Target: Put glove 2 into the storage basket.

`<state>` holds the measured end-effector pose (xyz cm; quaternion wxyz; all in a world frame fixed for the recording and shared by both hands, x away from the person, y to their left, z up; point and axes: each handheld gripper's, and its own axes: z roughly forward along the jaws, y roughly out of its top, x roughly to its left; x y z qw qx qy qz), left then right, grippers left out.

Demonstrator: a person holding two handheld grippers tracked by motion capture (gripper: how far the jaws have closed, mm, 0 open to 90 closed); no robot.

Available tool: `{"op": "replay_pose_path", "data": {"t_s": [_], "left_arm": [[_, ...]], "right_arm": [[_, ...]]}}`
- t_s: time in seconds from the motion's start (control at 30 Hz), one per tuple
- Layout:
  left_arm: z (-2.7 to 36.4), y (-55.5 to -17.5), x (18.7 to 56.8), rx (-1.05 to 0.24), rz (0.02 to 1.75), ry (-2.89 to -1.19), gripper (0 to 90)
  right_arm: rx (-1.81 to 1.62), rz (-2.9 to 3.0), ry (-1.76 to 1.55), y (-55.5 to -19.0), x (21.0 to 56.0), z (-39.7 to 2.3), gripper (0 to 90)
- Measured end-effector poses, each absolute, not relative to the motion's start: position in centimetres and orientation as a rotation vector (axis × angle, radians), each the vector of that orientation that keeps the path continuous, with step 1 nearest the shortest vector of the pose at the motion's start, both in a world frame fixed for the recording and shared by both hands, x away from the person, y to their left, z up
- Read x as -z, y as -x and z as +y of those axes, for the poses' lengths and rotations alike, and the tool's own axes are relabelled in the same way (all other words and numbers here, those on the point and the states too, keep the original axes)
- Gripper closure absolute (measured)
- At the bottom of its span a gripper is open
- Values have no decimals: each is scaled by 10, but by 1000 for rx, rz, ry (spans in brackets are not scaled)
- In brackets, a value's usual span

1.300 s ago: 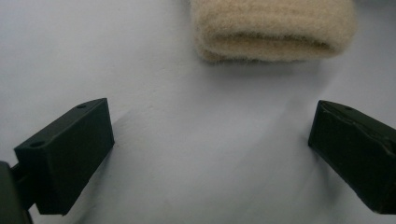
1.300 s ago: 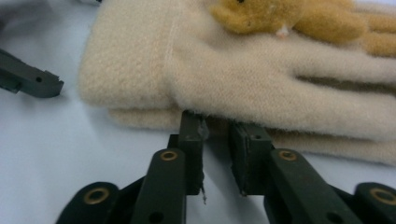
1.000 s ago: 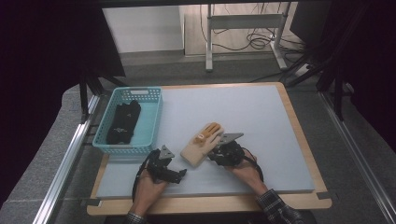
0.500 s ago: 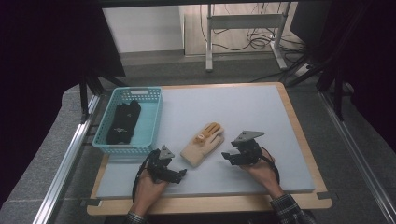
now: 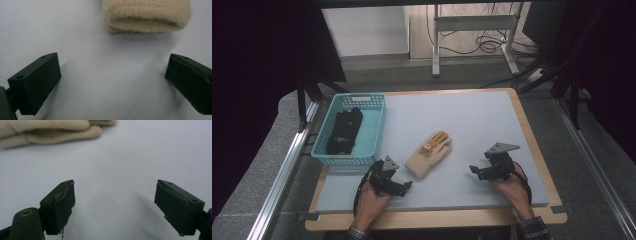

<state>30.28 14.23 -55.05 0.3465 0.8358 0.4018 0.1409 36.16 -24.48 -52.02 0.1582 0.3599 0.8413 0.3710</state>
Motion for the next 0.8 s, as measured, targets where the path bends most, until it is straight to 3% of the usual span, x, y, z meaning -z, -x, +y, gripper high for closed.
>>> {"op": "replay_pose_path", "data": {"t_s": [0.8], "left_arm": [[142,-303,550,-359,1044,-2176,3]], "right_arm": [[-983,2373,-1045,-361,532,-253,130]]}}
